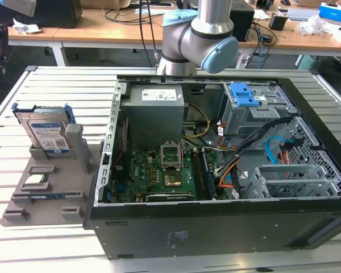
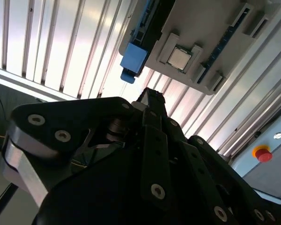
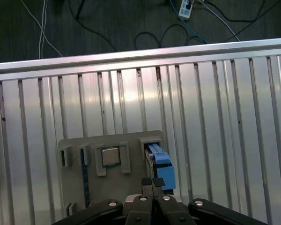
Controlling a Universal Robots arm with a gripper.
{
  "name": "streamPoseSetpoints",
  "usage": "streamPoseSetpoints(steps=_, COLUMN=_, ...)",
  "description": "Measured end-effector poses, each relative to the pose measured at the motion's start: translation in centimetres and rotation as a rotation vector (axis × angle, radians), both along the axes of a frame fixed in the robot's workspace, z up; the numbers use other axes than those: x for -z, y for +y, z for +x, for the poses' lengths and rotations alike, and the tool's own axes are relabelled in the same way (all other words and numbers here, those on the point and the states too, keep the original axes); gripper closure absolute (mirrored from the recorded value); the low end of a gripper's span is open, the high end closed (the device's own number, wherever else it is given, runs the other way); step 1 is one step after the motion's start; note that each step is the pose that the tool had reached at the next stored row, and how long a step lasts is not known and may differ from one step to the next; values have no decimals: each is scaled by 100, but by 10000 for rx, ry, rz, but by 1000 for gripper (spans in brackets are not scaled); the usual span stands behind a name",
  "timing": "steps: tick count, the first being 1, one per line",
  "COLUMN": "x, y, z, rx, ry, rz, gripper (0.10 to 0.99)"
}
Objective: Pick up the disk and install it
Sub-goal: 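Pick up the disk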
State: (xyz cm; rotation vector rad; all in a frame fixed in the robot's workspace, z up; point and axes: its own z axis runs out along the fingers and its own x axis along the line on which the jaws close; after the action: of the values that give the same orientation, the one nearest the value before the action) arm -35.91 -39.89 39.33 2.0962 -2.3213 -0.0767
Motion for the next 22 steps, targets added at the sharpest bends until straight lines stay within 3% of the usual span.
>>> streamPoseSetpoints(steps=4, x=0, y=0, z=0, rx=-10, ry=0, rz=0, gripper=973)
streamPoseSetpoints(steps=5, x=0, y=0, z=0, rx=-11, ry=-1, rz=0, gripper=918)
streamPoseSetpoints(steps=6, x=0, y=0, z=0, rx=-13, ry=0, rz=1, gripper=918)
streamPoseSetpoints(steps=9, x=0, y=0, z=0, rx=-18, ry=0, rz=0, gripper=729)
streamPoseSetpoints(steps=10, x=0, y=0, z=0, rx=-21, ry=0, rz=0, gripper=729)
streamPoseSetpoints(steps=11, x=0, y=0, z=0, rx=-23, ry=0, rz=0, gripper=612)
streamPoseSetpoints(steps=13, x=0, y=0, z=0, rx=-27, ry=-1, rz=0, gripper=612)
streamPoseSetpoints(steps=14, x=0, y=0, z=0, rx=-29, ry=0, rz=0, gripper=545)
streamPoseSetpoints(steps=18, x=1, y=5, z=1, rx=-33, ry=-1, rz=1, gripper=545)
streamPoseSetpoints(steps=22, x=1, y=95, z=3, rx=-33, ry=-1, rz=-2, gripper=545)
